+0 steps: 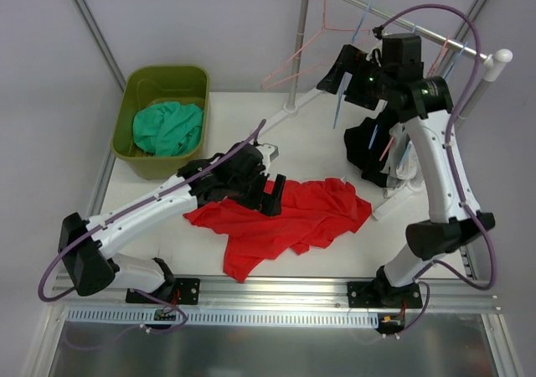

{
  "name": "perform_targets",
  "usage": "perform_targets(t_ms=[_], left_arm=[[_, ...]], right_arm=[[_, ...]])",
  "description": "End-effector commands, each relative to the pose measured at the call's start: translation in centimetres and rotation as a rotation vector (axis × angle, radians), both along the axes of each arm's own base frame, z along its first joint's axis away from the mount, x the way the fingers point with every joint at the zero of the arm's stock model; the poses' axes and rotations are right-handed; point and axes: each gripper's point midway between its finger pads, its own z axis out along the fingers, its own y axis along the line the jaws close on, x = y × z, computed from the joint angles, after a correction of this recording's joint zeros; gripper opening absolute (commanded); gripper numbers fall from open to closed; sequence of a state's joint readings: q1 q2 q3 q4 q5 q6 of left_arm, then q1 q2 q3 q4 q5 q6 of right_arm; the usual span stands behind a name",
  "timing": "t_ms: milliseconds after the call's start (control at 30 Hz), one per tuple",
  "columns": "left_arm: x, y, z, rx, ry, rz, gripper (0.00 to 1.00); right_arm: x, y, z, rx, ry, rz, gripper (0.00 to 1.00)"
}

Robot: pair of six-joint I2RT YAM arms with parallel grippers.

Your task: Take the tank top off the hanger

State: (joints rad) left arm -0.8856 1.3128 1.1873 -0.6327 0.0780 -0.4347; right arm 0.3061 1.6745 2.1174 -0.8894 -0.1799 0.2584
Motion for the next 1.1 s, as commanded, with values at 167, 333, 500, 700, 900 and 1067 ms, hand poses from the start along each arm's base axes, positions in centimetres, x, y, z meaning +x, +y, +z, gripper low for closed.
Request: perform_targets(t_ms=[167,333,500,700,900,1067], left_arm=[[0.4,-4.6,-2.4,0.039,0.008,-0.132,0.99],[0.9,-7.3,-4.3,0.077,0.030,-0.189,0.99],[1.7,-9.9,-8.7,0.167,0.062,-0.187,0.99],[1.4,-10.5,-14.2,0.292,0.085,-0.127,0.99],[-0.5,-8.7,-17.9,0.382,0.113,-0.110,0.46],[-0.8,-5.9,-18.2,0.426,0.096,-0.044,0.00]], right_arm=[[-8.2,-2.0,3.8,0.046,-0.048,0.148,1.00],[-13.4,-0.5,5.0,0.107,-0.082,0.336,1.00],[-19.5,-0.5,6.6,0.144,-0.173,0.460,1.00],[-24.9,-1.3,8.4,0.130,-0.312,0.530,0.99],[-26.8,-2.0,8.8,0.112,-0.366,0.523,1.00],[-26.7,-2.5,8.9,0.073,-0.406,0.510,0.99]])
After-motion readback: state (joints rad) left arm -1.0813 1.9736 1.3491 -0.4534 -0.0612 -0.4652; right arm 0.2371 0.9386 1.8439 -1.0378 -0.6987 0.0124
